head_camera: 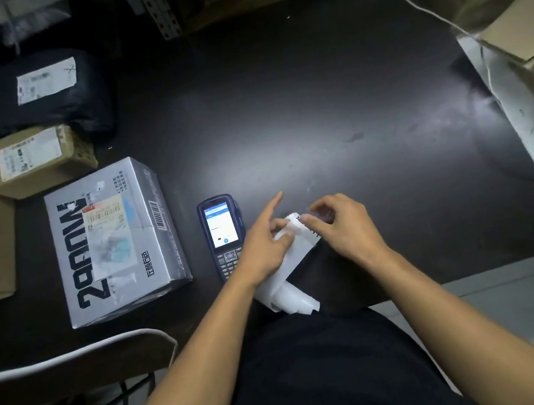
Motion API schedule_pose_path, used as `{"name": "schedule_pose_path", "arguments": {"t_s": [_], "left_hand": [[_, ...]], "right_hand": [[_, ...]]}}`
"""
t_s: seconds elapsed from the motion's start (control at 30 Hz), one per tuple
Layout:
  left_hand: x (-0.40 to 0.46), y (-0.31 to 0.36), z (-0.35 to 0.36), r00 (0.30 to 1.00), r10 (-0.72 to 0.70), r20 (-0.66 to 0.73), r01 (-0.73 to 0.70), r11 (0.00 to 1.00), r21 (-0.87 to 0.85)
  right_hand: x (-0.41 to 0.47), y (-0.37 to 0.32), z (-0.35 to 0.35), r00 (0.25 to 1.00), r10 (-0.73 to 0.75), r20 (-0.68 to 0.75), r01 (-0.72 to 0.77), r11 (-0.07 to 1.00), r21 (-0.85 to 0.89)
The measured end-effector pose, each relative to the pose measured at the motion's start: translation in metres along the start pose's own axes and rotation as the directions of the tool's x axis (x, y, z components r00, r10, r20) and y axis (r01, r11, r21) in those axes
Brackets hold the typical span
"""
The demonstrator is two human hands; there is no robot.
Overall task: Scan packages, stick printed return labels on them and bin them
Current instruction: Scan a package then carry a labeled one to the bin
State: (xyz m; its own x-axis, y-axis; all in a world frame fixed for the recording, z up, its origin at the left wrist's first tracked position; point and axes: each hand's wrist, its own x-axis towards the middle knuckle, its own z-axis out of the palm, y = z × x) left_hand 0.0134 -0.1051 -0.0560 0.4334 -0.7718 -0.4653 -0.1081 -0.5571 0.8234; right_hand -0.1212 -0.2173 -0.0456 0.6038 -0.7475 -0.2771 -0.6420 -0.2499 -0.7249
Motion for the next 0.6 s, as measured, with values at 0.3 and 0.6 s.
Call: {"name": "schedule_pose_path", "arguments": {"t_s": [0.3,0.6], "left_hand": [[-0.006,0.003,0.001,0.992,0.112,0.06,-0.113,0.994,0.004],[-0.004,0.003,0.006,0.995,0.089,0.055,-0.087,0.996,-0.037]], "right_hand": [[0.004,-0.008,0.001,0.979,-0.128,0.161,0.161,0.963,-0.218],[0.002,-0.006,-0.006,0.977,-0.095,0.192,0.121,0.984,-0.129]]}}
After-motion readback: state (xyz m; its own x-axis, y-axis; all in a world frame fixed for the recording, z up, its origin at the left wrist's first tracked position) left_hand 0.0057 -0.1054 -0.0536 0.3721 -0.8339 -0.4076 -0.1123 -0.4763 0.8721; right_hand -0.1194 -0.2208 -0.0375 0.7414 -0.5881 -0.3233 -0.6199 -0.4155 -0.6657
